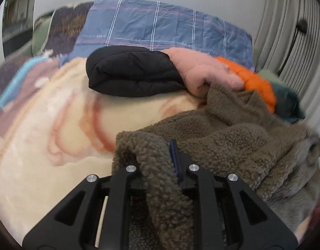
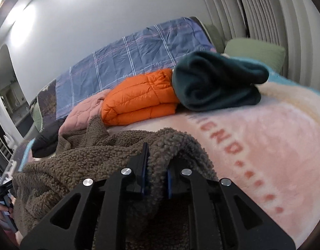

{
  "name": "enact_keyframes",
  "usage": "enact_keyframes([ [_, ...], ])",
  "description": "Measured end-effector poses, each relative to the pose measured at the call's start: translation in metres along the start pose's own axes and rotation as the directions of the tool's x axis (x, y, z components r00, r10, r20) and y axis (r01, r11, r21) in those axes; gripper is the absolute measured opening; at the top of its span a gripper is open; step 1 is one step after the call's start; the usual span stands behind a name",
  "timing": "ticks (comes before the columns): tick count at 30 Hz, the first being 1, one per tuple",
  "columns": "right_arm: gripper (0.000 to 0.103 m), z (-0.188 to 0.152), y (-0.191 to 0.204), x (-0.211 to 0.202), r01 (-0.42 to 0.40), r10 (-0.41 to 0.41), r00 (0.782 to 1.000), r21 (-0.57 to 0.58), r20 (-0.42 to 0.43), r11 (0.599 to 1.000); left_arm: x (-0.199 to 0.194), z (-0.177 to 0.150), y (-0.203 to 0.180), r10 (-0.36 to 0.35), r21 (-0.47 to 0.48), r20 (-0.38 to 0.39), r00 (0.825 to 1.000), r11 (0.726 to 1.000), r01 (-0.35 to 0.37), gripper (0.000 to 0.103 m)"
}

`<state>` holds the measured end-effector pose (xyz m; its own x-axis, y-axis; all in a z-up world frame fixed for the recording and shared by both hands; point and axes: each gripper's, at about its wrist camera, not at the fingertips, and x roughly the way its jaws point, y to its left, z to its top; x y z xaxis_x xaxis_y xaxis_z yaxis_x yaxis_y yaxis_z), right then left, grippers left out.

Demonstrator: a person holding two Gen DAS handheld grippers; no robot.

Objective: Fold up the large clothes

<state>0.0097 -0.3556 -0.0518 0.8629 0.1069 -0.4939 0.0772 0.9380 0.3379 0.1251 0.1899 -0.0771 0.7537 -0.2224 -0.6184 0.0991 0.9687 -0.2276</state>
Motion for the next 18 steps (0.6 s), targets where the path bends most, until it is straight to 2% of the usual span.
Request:
enact_keyframes([
  [2, 0.019, 0.003, -0.007, -0.005, -0.045, 0.045, 0.999, 0.031, -0.007, 0.999, -0.007, 0.001, 0.007, -0.047, -0.029, 0.011, 0.999, 0.998, 0.047, 0.020],
  [4, 0.021, 0.007, -0.011, -0.011, -0.073, 0.074, 0.997, 0.050, -0.024, 0.996, -0.017, -0.001, 0.010, -0.073, -0.043, 0.023, 0.997, 0.996, 0.073, 0.025],
  [5, 0.026, 0.008, -0.011, -0.017, -0.089, 0.090, 0.995, 0.059, -0.029, 0.994, -0.026, -0.001, 0.012, -0.092, -0.053, 0.035, 0.995, 0.994, 0.094, 0.027],
  [7, 0.045, 0.010, -0.012, -0.034, -0.133, 0.135, 0.991, 0.076, -0.019, 0.988, -0.048, -0.002, 0.015, -0.140, -0.068, 0.070, 0.988, 0.987, 0.144, 0.036],
  [8, 0.076, 0.011, -0.010, -0.045, -0.146, 0.147, 0.989, 0.077, -0.005, 0.986, -0.057, -0.001, 0.014, -0.150, -0.067, 0.080, 0.985, 0.986, 0.156, 0.039],
  [9, 0.093, 0.013, -0.008, -0.057, -0.131, 0.129, 0.991, 0.070, 0.025, 0.989, -0.062, 0.000, 0.011, -0.150, -0.062, 0.083, 0.985, 0.986, 0.155, 0.049],
  [10, 0.094, 0.013, -0.005, -0.070, -0.104, 0.101, 0.993, 0.052, 0.063, 0.993, -0.069, 0.001, 0.010, -0.145, -0.055, 0.087, 0.986, 0.987, 0.150, 0.064],
  [12, 0.094, 0.013, 0.003, -0.086, -0.060, 0.063, 0.994, -0.026, 0.091, 0.998, -0.086, 0.000, 0.005, -0.028, -0.030, 0.140, 0.990, 0.999, 0.032, 0.090],
  [14, 0.095, 0.009, 0.009, -0.090, -0.031, 0.037, 0.997, -0.089, 0.074, 0.996, -0.101, -0.003, 0.001, 0.036, 0.018, 0.195, 0.980, 0.999, -0.041, 0.091],
  [18, 0.095, -0.003, 0.024, -0.078, 0.000, 0.003, 1.000, -0.201, 0.013, 0.980, -0.114, -0.008, -0.005, 0.002, 0.069, 0.206, 0.978, 0.998, -0.017, 0.092],
])
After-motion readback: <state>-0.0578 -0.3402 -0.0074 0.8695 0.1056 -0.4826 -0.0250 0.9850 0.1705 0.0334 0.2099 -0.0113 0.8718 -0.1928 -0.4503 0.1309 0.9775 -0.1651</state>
